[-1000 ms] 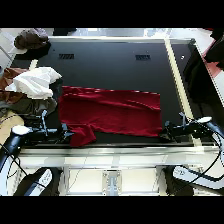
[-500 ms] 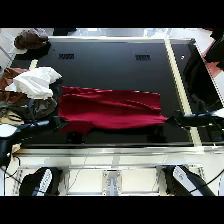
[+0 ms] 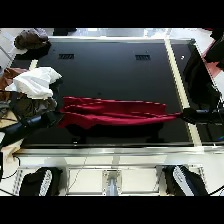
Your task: Fold the shirts.
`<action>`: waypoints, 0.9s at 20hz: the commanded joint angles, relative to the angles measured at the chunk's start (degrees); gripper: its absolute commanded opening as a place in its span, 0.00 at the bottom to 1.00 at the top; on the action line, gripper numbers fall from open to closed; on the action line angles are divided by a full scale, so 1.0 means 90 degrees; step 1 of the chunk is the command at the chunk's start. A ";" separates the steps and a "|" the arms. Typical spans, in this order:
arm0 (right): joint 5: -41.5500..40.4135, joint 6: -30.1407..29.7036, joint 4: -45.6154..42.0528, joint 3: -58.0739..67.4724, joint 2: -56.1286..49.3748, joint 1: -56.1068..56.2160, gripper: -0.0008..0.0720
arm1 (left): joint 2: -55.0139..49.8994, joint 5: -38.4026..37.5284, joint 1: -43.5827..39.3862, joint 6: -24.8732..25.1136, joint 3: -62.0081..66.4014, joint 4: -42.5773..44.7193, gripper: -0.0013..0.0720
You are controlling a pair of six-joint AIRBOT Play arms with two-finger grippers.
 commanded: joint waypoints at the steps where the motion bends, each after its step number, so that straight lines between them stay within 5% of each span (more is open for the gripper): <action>1: -0.1192 0.0328 -0.0078 0.0056 -0.0386 0.0542 0.02 | -0.1268 0.0780 -0.0614 0.0464 0.0474 0.0780 0.02; 5: -0.1654 0.0777 -0.0389 0.0444 -0.1608 0.0872 0.02 | -0.3900 0.1044 -0.1251 0.0491 0.1719 0.2480 0.02; 10: -0.1953 0.0954 -0.0471 0.0583 -0.2934 0.0986 0.02 | -0.6171 0.1362 -0.1651 0.0491 0.3412 0.3070 0.02; 18: -0.2681 0.0984 -0.0561 0.0748 -0.3582 0.1333 0.03 | -0.6856 0.1496 -0.1940 0.0364 0.3883 0.3449 0.05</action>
